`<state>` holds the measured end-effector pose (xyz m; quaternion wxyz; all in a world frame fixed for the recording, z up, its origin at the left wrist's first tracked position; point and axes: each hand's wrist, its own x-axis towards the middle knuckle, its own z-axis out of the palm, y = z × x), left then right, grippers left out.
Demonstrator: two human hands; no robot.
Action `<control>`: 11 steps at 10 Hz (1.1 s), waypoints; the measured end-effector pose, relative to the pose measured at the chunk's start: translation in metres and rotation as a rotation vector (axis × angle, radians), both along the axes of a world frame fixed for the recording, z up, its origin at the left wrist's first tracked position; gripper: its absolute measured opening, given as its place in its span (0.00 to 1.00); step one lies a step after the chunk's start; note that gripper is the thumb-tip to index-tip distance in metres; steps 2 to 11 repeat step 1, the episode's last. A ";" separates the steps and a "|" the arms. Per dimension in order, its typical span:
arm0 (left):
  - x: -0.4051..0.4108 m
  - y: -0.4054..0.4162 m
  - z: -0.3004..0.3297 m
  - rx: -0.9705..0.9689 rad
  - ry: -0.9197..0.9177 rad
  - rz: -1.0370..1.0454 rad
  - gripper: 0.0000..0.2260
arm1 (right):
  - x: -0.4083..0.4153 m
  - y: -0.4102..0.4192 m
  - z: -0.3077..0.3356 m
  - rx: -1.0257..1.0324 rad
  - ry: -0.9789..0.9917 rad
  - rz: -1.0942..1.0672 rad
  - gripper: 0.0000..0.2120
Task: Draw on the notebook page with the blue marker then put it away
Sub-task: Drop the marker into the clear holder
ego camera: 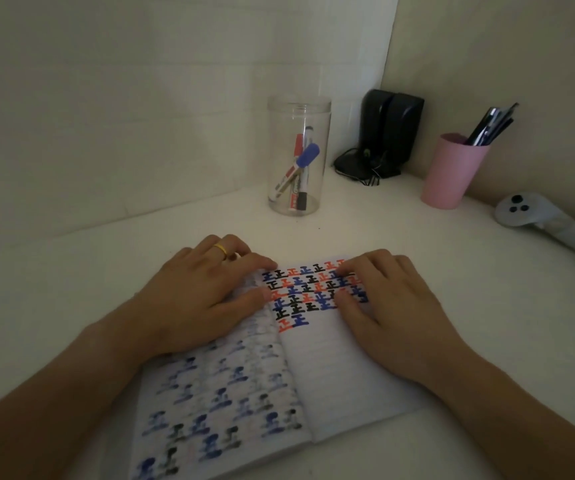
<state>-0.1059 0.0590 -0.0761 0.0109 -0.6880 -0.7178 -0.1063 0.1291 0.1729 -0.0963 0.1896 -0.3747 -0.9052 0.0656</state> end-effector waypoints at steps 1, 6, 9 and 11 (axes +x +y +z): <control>0.001 -0.002 0.002 -0.001 -0.013 -0.001 0.29 | -0.001 0.001 0.005 -0.025 0.054 -0.027 0.16; 0.001 -0.002 0.002 -0.001 -0.013 -0.001 0.29 | -0.001 0.001 0.005 -0.025 0.054 -0.027 0.16; 0.001 -0.002 0.002 -0.001 -0.013 -0.001 0.29 | -0.001 0.001 0.005 -0.025 0.054 -0.027 0.16; 0.001 -0.002 0.002 -0.001 -0.013 -0.001 0.29 | -0.001 0.001 0.005 -0.025 0.054 -0.027 0.16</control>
